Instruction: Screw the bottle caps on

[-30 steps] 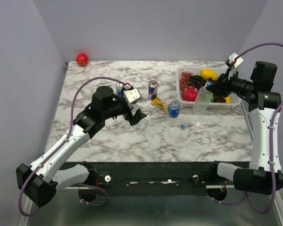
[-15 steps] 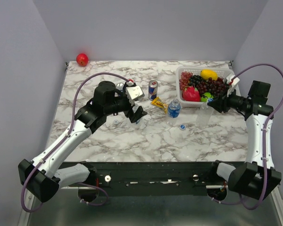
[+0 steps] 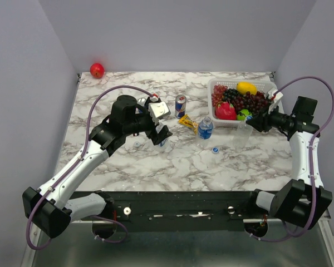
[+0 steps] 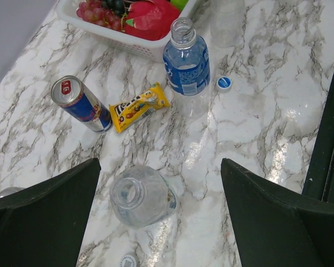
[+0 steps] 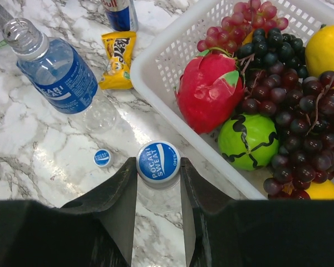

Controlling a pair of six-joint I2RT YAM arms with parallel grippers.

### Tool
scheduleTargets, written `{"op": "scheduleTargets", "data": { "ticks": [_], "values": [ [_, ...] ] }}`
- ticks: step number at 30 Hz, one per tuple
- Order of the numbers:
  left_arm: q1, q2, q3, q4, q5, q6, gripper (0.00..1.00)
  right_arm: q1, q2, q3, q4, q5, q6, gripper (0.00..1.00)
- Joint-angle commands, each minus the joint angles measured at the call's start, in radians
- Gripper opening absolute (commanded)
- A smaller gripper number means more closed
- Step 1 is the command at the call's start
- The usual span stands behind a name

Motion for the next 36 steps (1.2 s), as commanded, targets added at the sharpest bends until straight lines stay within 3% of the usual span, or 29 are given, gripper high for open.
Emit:
{"op": "scheduleTargets", "data": {
  "ticks": [1,6,23,29,30,36],
  "values": [
    [0.009,-0.008,0.011,-0.012,0.017,0.015,0.99,-0.009,0.010,-0.015,0.043,-0.006,0.007,0.36],
    [0.012,-0.010,0.002,-0.006,0.023,0.012,0.99,-0.009,0.007,-0.028,0.046,0.006,-0.003,0.45],
    [0.014,-0.008,-0.015,0.023,0.058,-0.013,0.99,-0.009,-0.009,-0.032,0.057,0.035,0.005,0.58],
    [0.014,-0.013,-0.030,0.028,0.008,-0.010,0.99,-0.009,-0.076,0.040,0.112,0.052,0.092,0.78],
    [0.014,-0.015,-0.033,0.029,0.004,-0.010,0.99,-0.009,-0.078,0.082,0.130,0.055,0.121,0.94],
    [0.020,-0.028,-0.067,0.051,0.029,-0.033,0.99,0.045,-0.088,0.150,0.201,-0.070,0.394,0.98]
  ]
}}
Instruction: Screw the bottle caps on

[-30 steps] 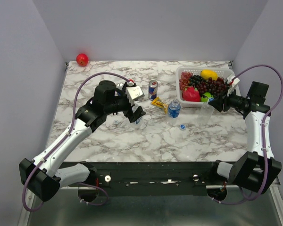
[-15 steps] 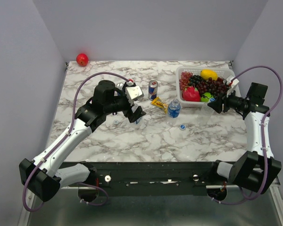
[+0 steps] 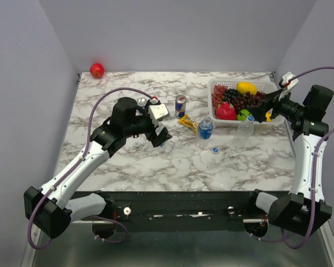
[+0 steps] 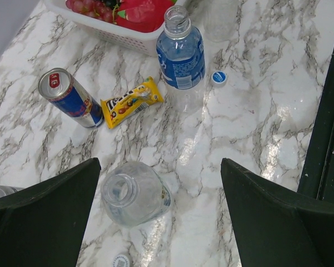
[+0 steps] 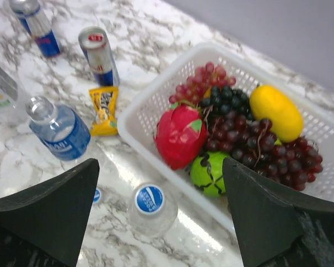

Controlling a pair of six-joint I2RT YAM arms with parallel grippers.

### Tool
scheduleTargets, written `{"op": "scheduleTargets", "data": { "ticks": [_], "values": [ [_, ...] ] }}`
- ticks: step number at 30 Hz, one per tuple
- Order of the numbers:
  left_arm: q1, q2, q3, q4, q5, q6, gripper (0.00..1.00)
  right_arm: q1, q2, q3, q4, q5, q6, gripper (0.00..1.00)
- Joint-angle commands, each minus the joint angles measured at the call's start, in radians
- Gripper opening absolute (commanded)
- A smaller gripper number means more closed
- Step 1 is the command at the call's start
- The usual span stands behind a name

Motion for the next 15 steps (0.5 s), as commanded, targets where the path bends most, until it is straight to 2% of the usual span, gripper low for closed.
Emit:
{"op": "scheduleTargets", "data": {
  "ticks": [1,2,8,11,15],
  "values": [
    [0.011,-0.030,-0.030,0.030,0.006,-0.026,0.99,0.074,-0.037,0.024,0.103,-0.097,0.213,0.97],
    [0.012,-0.030,-0.033,0.030,0.012,-0.024,0.99,0.144,-0.038,0.008,0.106,-0.094,0.214,0.96],
    [0.027,-0.049,-0.042,0.030,0.044,-0.032,0.99,0.370,-0.021,-0.065,0.129,-0.008,0.163,0.92],
    [0.050,-0.062,-0.046,0.024,0.060,-0.042,0.99,0.431,0.020,-0.087,0.184,0.040,0.166,0.91],
    [0.087,-0.083,-0.057,0.015,0.067,-0.050,0.99,0.476,0.077,-0.059,0.154,0.050,0.119,0.91]
  ]
}}
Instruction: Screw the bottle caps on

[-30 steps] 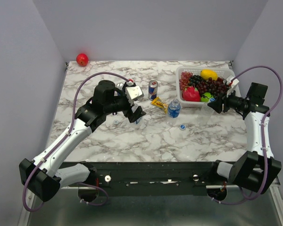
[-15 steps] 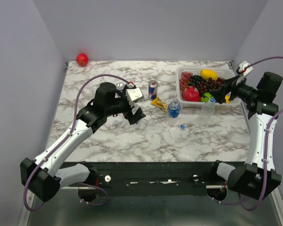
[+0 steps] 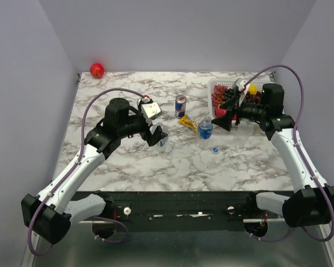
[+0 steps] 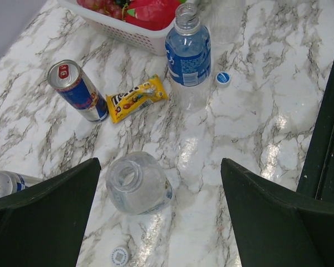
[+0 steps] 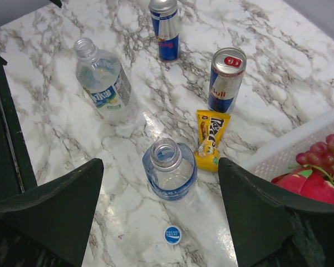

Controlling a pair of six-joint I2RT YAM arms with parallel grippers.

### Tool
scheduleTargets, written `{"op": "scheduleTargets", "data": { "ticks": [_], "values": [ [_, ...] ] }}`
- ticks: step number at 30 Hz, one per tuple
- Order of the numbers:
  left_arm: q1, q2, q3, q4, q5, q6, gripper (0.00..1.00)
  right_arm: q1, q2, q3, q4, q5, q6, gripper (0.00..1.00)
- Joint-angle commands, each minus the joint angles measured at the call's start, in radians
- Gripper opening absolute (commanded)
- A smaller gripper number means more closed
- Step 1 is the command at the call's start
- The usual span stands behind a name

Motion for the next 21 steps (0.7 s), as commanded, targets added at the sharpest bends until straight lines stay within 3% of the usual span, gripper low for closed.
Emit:
{"op": "scheduleTargets", "data": {
  "ticks": [1,15,21],
  "values": [
    [0.041,-0.039,-0.020,0.005,0.042,-0.028,0.99,0.043,0.049,0.019,0.008,0.047,-0.063,0.91],
    [0.119,-0.076,-0.054,0.008,0.071,-0.053,0.99,0.131,0.155,-0.021,0.044,0.150,-0.119,0.86],
    [0.122,-0.053,-0.043,0.005,0.097,-0.058,0.99,0.131,0.204,-0.018,0.104,0.168,-0.097,0.75]
  ]
}}
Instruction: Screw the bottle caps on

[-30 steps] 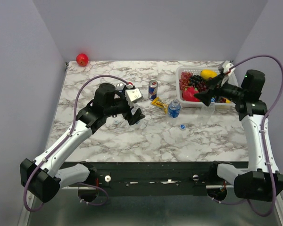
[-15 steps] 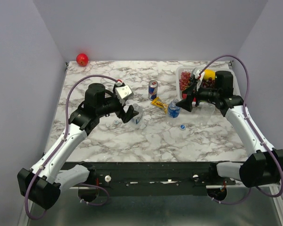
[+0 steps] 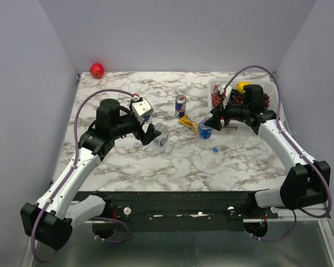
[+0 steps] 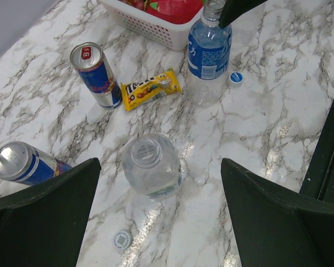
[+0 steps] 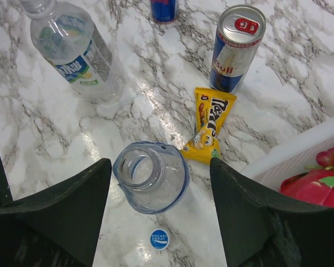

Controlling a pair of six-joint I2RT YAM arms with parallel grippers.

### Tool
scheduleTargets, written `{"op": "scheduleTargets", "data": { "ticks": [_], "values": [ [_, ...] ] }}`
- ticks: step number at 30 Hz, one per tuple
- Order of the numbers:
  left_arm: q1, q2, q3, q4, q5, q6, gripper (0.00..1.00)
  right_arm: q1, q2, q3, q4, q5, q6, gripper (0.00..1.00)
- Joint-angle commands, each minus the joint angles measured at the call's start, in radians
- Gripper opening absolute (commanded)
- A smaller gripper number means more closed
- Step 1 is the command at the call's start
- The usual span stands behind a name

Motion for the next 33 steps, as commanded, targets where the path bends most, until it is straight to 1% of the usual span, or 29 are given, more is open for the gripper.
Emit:
{"op": "scheduleTargets", "data": {
  "ticks": [1,4,6,7,9,10,13,14,15,16,17,19,20,21,23,26,27,29,31,33],
  "values": [
    [0.006,0.011,0.001,0.005,0.060,-0.020,0.99,0.004,0.032,-0.003,0.075,0.037,0.007,0.69],
    [0.005,0.040,0.015,0.008,0.089,-0.026,0.99,0.008,0.050,0.006,0.088,0.034,0.009,0.58],
    [-0.006,0.062,0.024,0.012,0.101,-0.023,0.99,0.017,0.055,0.009,0.092,0.034,0.007,0.52],
    [-0.012,0.070,0.028,0.014,0.106,-0.023,0.99,0.020,0.053,0.009,0.091,0.029,0.007,0.44],
    [-0.038,0.082,0.032,0.026,0.108,-0.023,0.99,0.028,0.043,0.012,0.079,0.028,0.006,0.35],
    [-0.050,0.088,0.035,0.031,0.109,-0.021,0.99,0.030,0.023,0.014,0.071,0.025,0.006,0.27],
    [-0.118,0.099,0.046,0.029,0.096,0.014,0.99,0.031,-0.044,0.051,-0.007,0.020,0.004,0.17],
    [-0.136,0.103,0.049,0.026,0.091,0.025,0.99,0.031,-0.061,0.067,-0.041,0.011,-0.003,0.16],
    [-0.154,0.111,0.058,0.025,0.088,0.035,0.99,0.031,-0.080,0.112,-0.111,0.002,-0.008,0.15],
    [-0.191,0.119,0.060,0.029,0.083,0.038,0.99,0.031,-0.097,0.132,-0.142,-0.011,-0.011,0.13],
    [-0.202,0.125,0.063,0.038,0.069,0.029,0.99,0.031,-0.135,0.147,-0.162,-0.038,0.000,0.13],
    [-0.228,0.143,0.055,0.110,0.048,-0.003,0.99,0.031,-0.163,0.198,-0.199,-0.072,0.049,0.12],
    [-0.248,0.151,0.049,0.145,0.036,-0.050,0.99,0.031,-0.178,0.218,-0.213,-0.127,0.060,0.11],
    [-0.256,0.166,0.037,0.213,0.023,-0.067,0.99,0.033,-0.180,0.236,-0.240,-0.147,0.069,0.11],
    [-0.286,0.188,0.038,0.250,0.014,-0.084,0.99,0.031,-0.190,0.264,-0.233,-0.181,0.154,0.11],
    [-0.329,0.220,0.046,0.304,-0.067,-0.093,0.99,0.033,-0.215,0.264,-0.176,-0.176,0.280,0.09],
    [-0.358,0.229,0.047,0.348,-0.095,-0.086,0.99,0.031,-0.223,0.266,-0.158,-0.179,0.296,0.09],
    [-0.385,0.237,0.051,0.368,-0.151,-0.077,0.99,0.033,-0.224,0.266,-0.146,-0.205,0.332,0.09],
    [-0.412,0.258,0.070,0.376,-0.178,-0.087,0.99,0.033,-0.227,0.264,-0.133,-0.218,0.336,0.09],
    [-0.418,0.283,0.092,0.377,-0.167,-0.106,0.99,0.031,-0.233,0.252,-0.106,-0.232,0.362,0.09]
  ]
}}
